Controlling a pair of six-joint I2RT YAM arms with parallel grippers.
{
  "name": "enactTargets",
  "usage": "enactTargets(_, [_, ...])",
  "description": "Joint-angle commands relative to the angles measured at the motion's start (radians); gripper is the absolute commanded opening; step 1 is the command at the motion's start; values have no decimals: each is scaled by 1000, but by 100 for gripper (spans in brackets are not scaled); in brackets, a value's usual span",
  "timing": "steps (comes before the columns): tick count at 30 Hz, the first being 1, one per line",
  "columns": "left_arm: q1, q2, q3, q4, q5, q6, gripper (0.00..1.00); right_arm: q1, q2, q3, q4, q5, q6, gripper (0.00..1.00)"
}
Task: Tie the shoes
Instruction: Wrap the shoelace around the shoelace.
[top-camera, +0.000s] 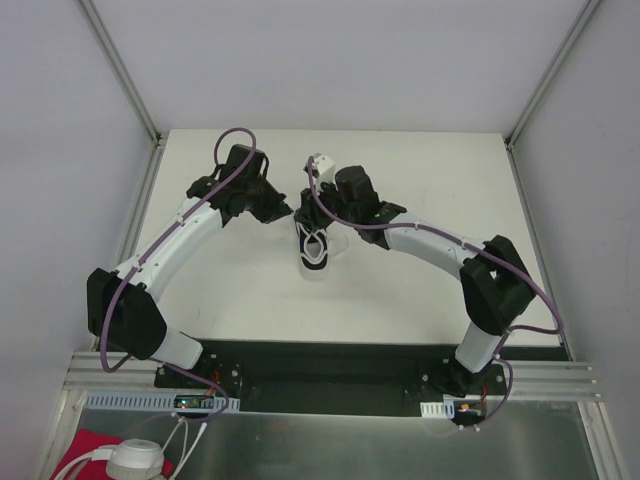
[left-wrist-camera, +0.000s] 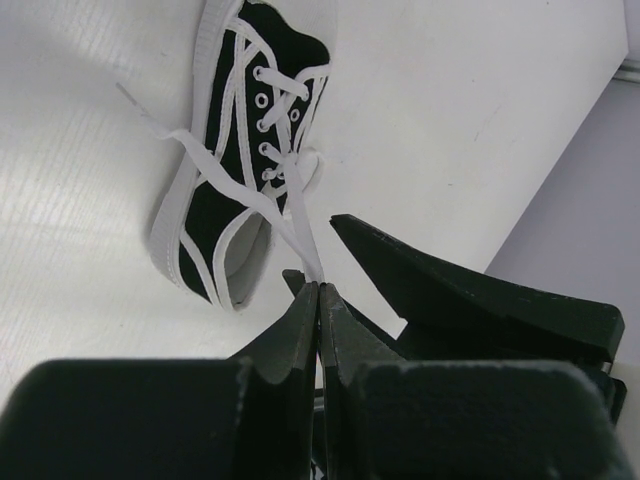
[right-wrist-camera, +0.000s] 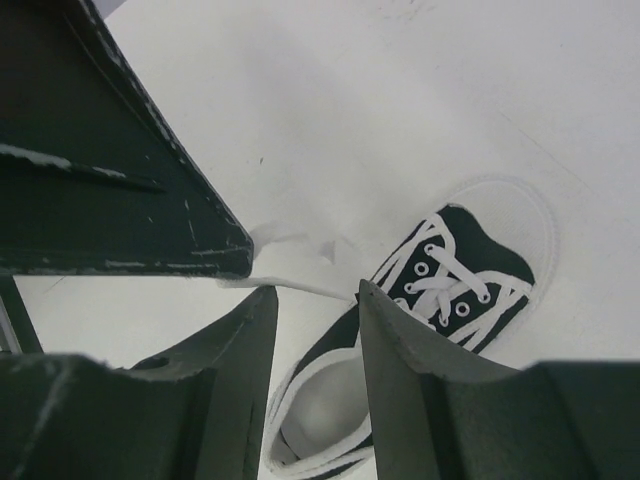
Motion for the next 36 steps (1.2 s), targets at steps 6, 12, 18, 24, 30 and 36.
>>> enactTargets(6, [-7, -5, 29, -10, 13, 13, 0, 21, 37, 106, 11, 14, -16, 37])
enactTargets(12, [-7, -7, 31, -10, 14, 13, 0, 22, 46, 106, 11, 26, -11, 33])
enactTargets(18, [-6, -8, 28, -12, 17, 11, 0, 22, 51, 117, 16, 26, -5, 18])
enactTargets(24, [-6, -10, 31, -10, 13, 11, 0, 22, 51, 114, 19, 34, -6, 15])
enactTargets(30, [-3, -8, 35, -10, 13, 13, 0, 25, 46, 95, 19, 89, -60, 43])
enactTargets(36, [2, 2, 40, -10, 25, 10, 0, 24, 58, 103, 13, 75, -118, 40])
